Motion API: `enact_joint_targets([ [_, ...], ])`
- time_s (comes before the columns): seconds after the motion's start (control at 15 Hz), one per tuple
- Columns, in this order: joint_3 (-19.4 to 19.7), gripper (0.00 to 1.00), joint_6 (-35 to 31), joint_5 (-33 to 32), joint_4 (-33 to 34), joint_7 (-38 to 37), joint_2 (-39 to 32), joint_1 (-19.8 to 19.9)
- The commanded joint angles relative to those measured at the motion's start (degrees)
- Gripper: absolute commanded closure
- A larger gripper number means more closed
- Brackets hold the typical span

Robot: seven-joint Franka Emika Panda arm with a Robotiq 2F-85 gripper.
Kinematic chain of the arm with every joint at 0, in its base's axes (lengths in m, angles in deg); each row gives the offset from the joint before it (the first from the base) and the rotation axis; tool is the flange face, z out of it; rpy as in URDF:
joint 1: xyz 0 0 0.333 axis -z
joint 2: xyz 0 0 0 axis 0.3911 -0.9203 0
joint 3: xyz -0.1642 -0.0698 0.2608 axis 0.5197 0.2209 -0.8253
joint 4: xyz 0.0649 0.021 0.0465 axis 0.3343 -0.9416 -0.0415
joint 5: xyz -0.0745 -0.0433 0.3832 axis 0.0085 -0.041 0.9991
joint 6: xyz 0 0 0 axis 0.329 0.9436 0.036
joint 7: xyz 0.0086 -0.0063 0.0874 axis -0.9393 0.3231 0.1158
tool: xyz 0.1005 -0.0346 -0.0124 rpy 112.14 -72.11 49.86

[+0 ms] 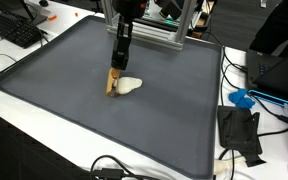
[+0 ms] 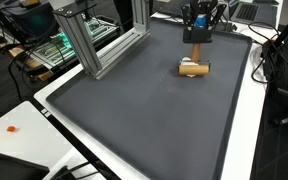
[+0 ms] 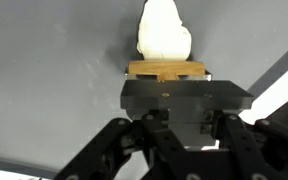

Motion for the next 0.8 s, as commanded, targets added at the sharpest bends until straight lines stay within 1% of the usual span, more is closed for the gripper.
enact_joint_targets([
  [0.0, -2.6, 0.78, -2.3, 6.3, -0.8, 7.1, -1.5, 1.5],
  [0.33, -3.6, 0.78, -0.6, 11.5, -1.1, 16.4, -1.8, 1.8],
  [0.73, -4.3, 0.78, 2.2, 14.7, -1.1, 22.8, -1.7, 1.5],
])
